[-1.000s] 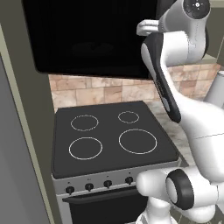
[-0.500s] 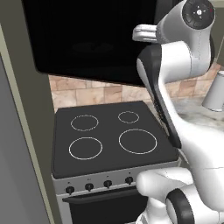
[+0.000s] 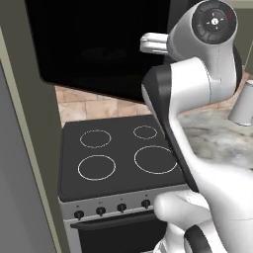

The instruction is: Retrieve the reheated potato from the microwave, then place the potato, cheese, and condiment on the cutting board.

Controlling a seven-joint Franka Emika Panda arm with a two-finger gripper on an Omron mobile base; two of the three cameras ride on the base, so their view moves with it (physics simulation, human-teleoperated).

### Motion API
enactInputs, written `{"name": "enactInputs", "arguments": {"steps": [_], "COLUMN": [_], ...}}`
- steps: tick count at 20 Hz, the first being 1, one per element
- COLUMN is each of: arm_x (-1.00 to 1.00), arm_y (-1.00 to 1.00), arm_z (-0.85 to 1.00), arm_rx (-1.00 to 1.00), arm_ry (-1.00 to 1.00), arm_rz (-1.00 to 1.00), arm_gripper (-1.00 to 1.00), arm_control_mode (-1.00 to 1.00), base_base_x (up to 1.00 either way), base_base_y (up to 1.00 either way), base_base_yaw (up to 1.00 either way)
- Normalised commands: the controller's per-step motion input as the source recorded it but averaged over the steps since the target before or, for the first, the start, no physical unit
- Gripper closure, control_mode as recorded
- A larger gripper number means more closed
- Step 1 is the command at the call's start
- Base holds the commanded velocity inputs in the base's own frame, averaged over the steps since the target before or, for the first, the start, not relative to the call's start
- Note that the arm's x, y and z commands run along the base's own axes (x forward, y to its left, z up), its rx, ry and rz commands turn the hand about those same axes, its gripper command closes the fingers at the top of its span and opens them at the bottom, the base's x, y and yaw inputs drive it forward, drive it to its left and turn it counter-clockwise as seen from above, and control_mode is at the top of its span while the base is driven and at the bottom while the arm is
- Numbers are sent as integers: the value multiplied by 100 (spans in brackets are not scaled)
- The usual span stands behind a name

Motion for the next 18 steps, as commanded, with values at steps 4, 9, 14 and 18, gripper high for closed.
{"name": "enactInputs", "arguments": {"steps": [4,9,14,18], "arm_x": [-52,-50,-36,-52], "arm_y": [34,29,17,-12], "arm_z": [2,0,-16,-4], "arm_rx": [0,2,0,6], "arm_ry": [0,0,0,-1], "arm_rz": [-2,0,0,2], "arm_gripper": [100,100,-100,-100], "arm_control_mode": [-100,-100,-100,-100], "base_base_x": [0,0,0,0], "base_base_y": [0,0,0,0], "base_base_yaw": [0,0,0,0]}}
